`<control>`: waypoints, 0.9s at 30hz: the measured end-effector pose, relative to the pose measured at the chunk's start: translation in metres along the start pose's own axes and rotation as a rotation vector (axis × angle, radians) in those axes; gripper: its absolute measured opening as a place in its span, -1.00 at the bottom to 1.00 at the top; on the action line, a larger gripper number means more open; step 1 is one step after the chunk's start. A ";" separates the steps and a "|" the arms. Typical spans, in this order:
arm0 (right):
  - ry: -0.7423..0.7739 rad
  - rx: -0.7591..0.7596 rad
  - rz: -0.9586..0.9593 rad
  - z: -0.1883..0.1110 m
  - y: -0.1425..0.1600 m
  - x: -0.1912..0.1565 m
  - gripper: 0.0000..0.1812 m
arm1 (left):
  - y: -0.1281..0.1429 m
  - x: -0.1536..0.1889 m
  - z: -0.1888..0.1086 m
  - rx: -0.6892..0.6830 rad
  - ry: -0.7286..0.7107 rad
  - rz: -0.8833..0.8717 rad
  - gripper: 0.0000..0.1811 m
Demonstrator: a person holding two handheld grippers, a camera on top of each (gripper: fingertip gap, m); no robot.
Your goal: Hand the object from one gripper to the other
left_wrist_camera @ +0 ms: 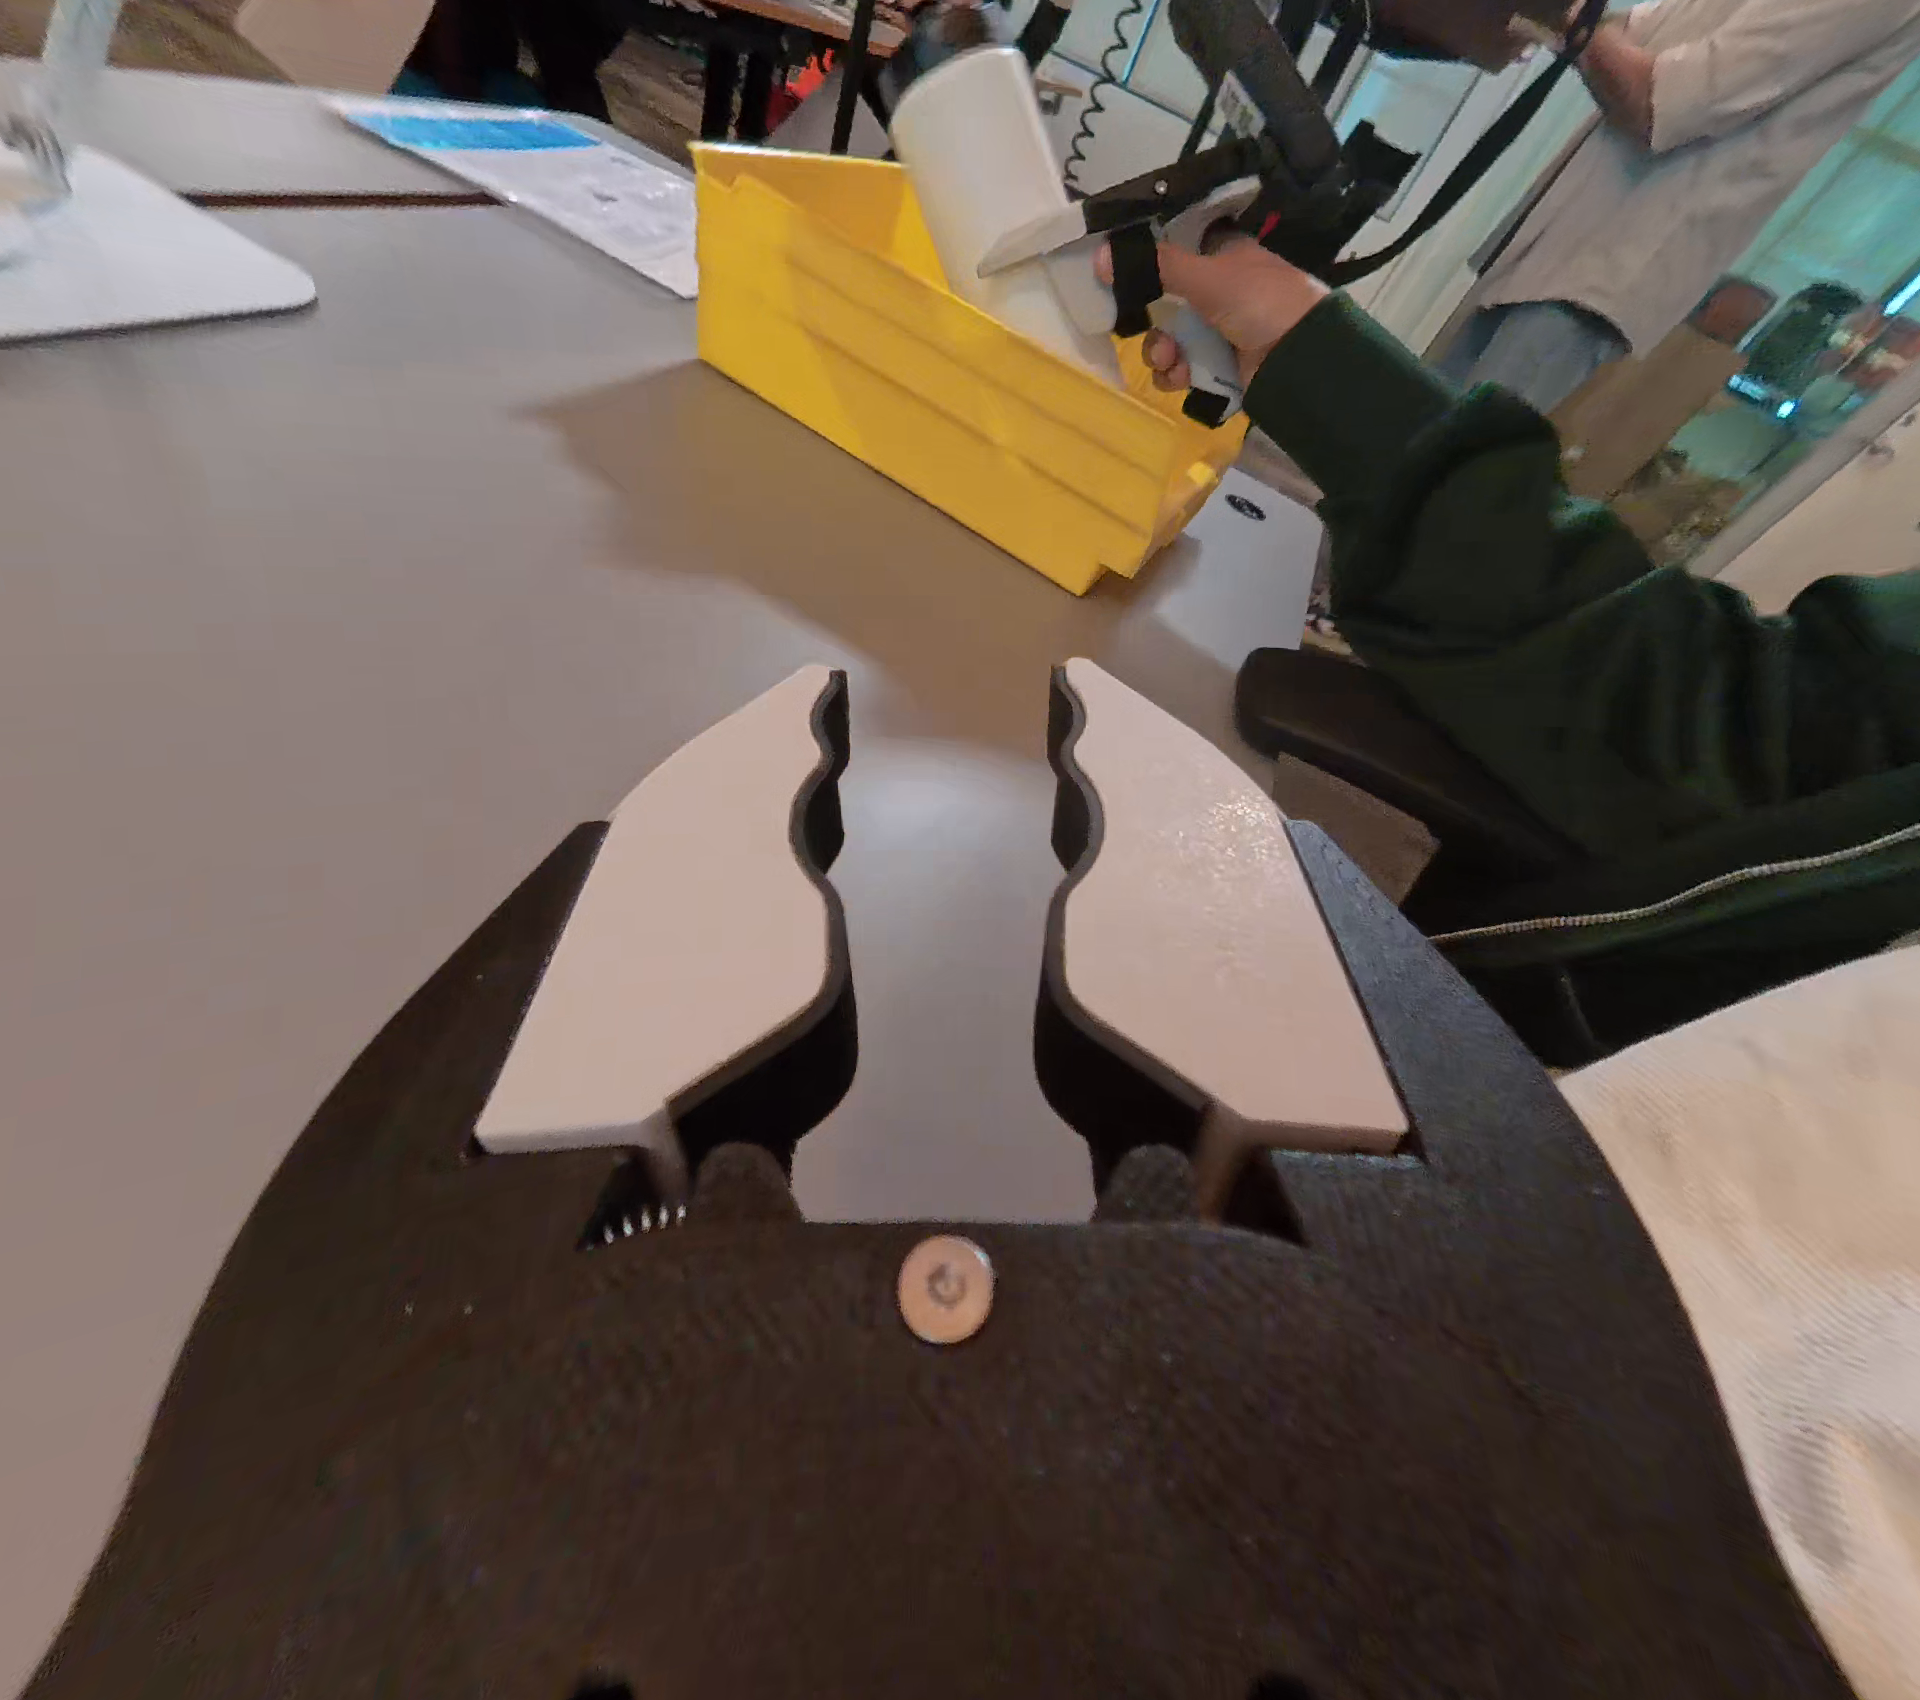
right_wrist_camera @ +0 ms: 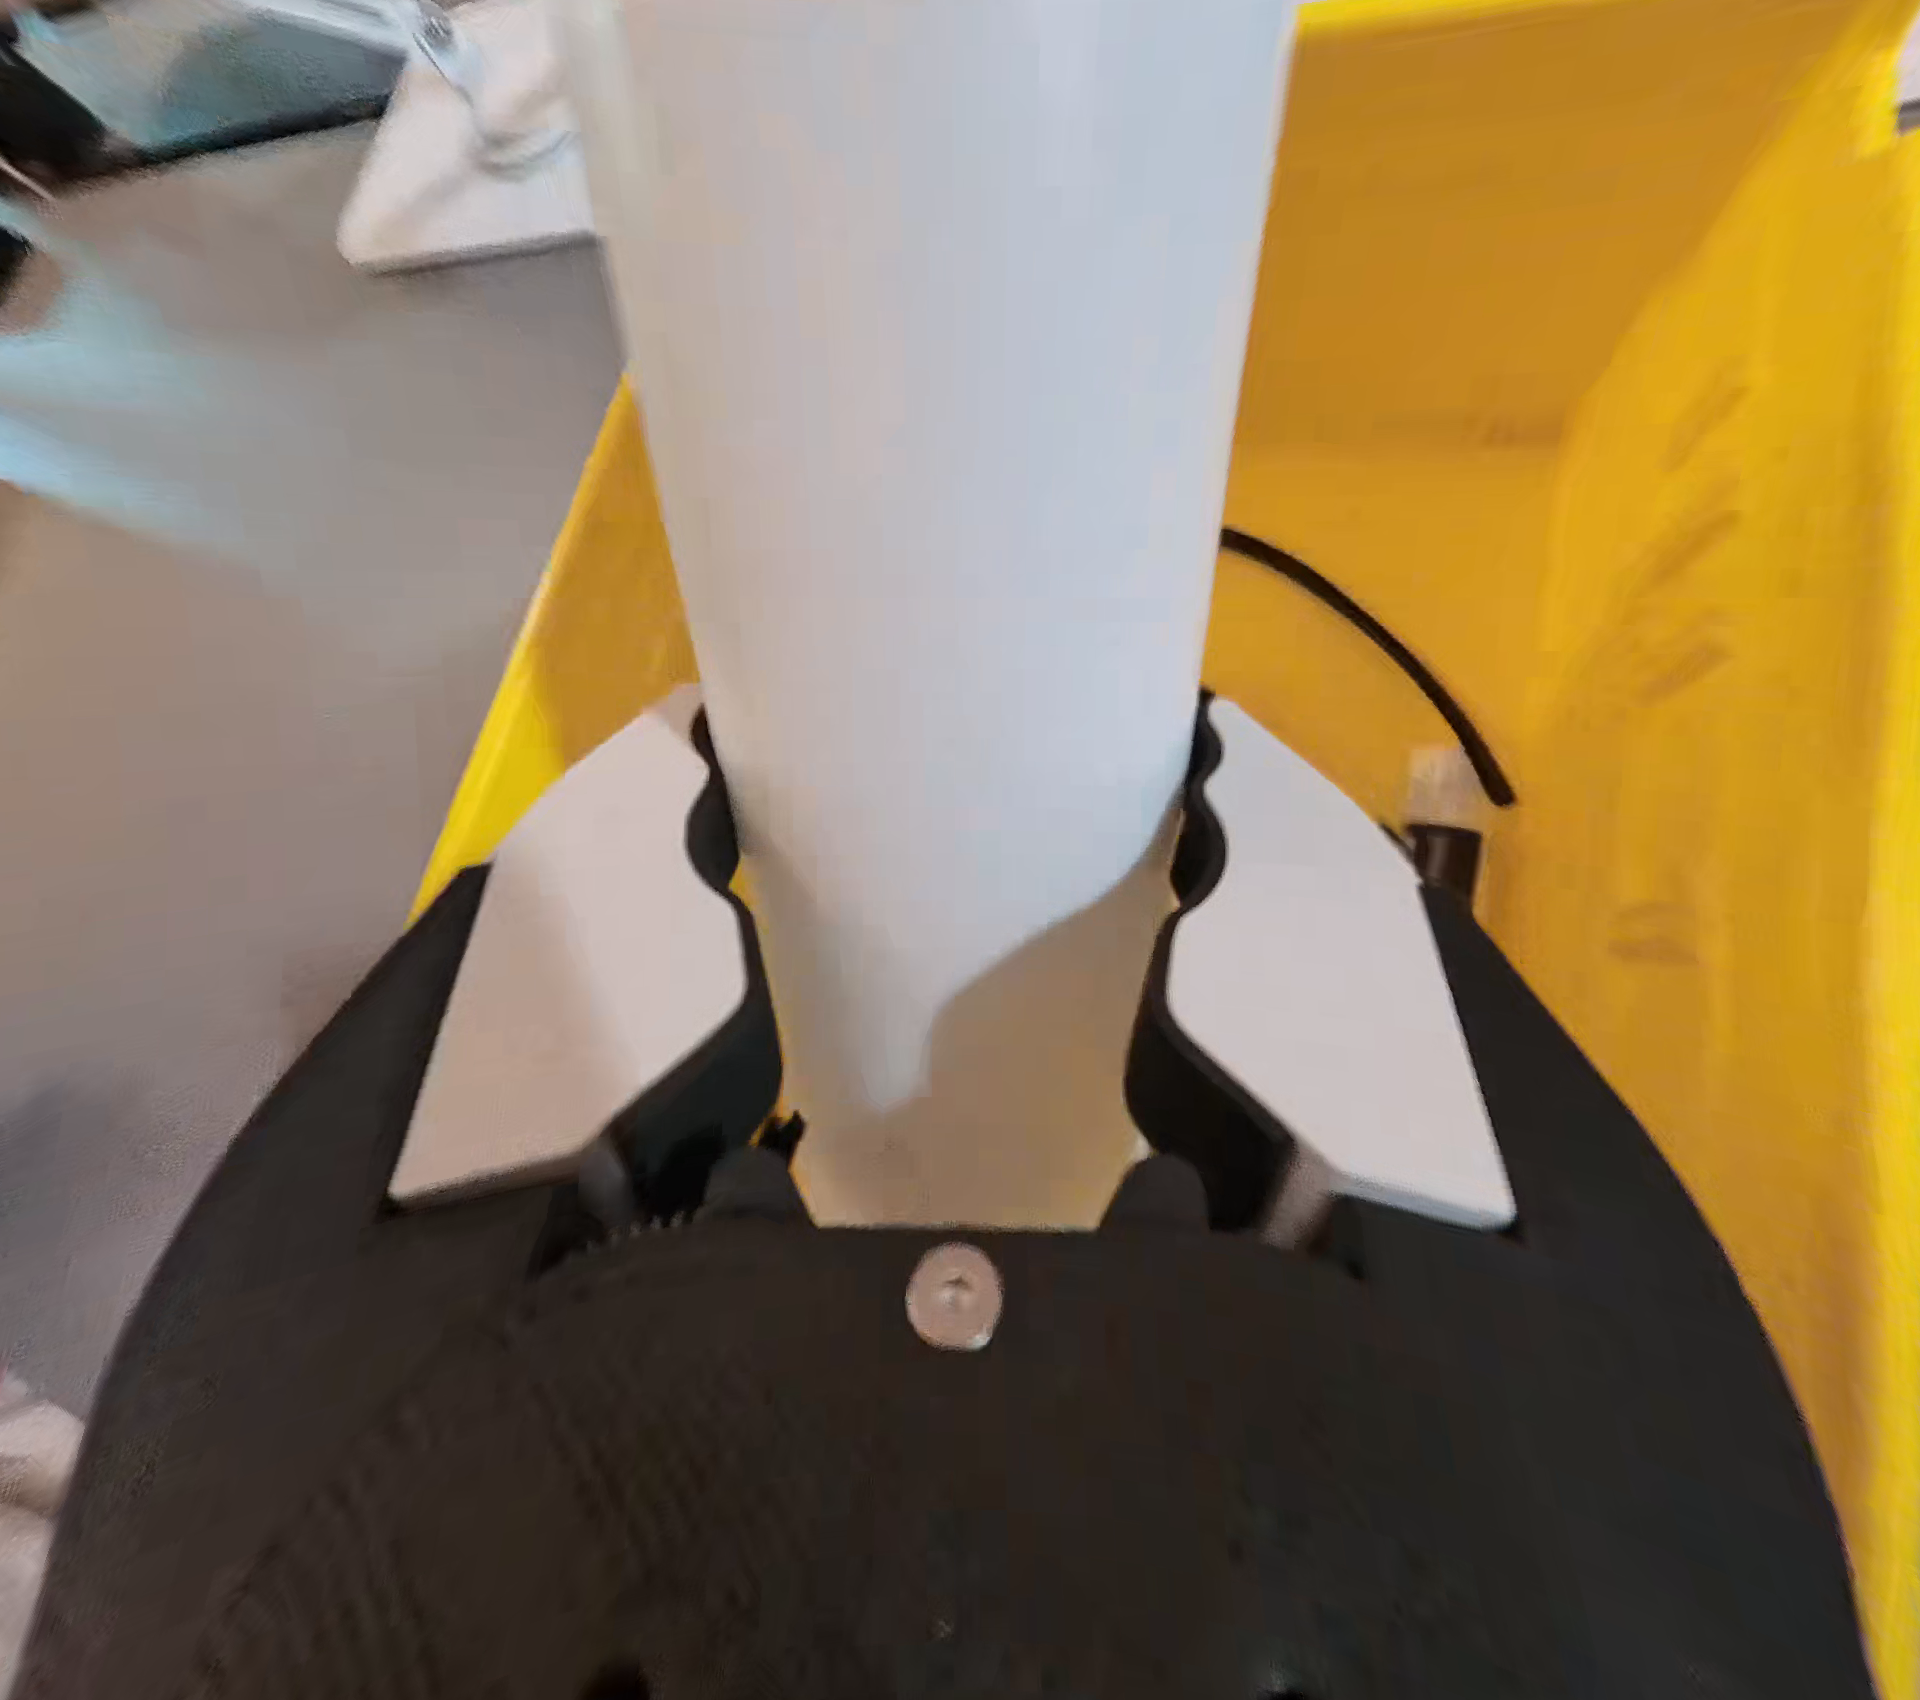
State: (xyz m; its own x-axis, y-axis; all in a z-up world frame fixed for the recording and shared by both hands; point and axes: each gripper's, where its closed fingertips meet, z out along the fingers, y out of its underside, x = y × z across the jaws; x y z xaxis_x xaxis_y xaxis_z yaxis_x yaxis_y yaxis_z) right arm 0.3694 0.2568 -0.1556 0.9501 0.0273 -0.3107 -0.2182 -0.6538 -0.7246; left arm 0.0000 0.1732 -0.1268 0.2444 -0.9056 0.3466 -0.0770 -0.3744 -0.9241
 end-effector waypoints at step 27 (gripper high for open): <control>-0.110 0.275 -0.197 -0.078 -0.065 -0.090 -0.08 | 0.019 -0.022 0.004 -0.054 -0.032 -0.017 -0.54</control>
State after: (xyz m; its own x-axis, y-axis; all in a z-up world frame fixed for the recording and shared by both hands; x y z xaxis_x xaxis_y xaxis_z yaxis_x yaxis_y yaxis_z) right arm 0.3157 0.2376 -0.0327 0.9535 0.2234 -0.2022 -0.0994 -0.4001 -0.9111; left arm -0.0031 0.1869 -0.1523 0.2769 -0.8925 0.3561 -0.1248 -0.4009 -0.9076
